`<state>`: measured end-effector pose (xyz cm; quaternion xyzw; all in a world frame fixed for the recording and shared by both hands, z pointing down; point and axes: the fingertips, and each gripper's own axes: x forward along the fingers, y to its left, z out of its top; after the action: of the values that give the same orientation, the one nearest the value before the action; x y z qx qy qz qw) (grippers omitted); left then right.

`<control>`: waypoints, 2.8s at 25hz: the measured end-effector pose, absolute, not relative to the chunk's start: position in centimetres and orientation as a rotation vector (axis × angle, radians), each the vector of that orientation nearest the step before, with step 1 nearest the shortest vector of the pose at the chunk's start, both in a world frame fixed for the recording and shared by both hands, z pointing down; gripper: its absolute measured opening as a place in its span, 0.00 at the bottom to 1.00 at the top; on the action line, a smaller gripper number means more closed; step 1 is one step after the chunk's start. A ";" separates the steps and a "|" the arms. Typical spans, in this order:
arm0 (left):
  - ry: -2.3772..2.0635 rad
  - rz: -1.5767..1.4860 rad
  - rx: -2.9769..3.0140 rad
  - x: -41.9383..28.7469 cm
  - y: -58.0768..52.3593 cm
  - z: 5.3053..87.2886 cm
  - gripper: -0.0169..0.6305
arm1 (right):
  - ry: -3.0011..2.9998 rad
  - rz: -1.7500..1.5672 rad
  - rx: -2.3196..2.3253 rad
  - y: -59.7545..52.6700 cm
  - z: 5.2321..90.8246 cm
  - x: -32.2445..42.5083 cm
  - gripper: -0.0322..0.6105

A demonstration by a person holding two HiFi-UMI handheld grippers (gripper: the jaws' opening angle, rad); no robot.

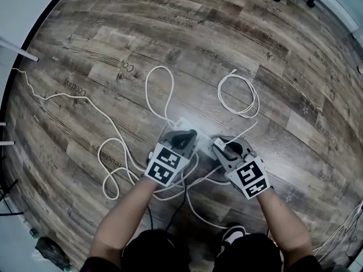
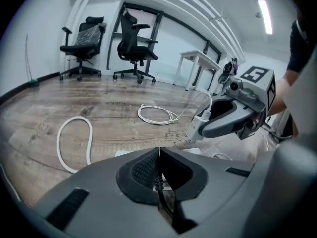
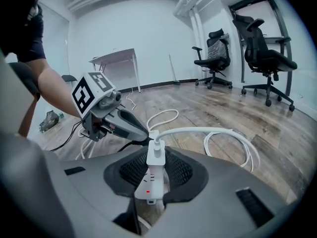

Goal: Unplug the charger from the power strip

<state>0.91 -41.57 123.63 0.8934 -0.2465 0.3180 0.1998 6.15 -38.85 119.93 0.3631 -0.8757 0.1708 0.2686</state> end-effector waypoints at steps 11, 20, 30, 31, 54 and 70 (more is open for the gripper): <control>-0.769 0.846 2.679 1.9 -42.5 109.7 0.06 | -2.439 0.481 1.130 -38.3 107.6 7.7 0.22; -0.930 0.671 2.692 -0.5 -41.2 92.3 0.06 | -2.510 0.485 1.270 -36.8 90.8 9.4 0.22; -1.059 0.562 2.607 -3.6 -36.7 71.8 0.06 | -2.498 0.500 1.296 -31.3 71.0 10.5 0.22; -1.072 0.559 2.608 -4.0 -36.2 69.4 0.06 | -2.502 0.516 1.312 -30.9 68.9 10.7 0.22; -1.527 0.236 2.544 -16.1 -22.7 18.9 0.06 | -2.676 0.464 1.514 -23.1 21.7 7.8 0.22; -1.697 0.068 2.588 -19.5 -18.1 7.6 0.06 | -2.818 0.213 1.455 -18.6 8.7 4.2 0.22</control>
<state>-19.48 -18.07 7.56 0.8358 -0.5480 0.0220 0.0234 4.18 -18.64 8.66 0.4576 -0.8864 0.0669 -0.0182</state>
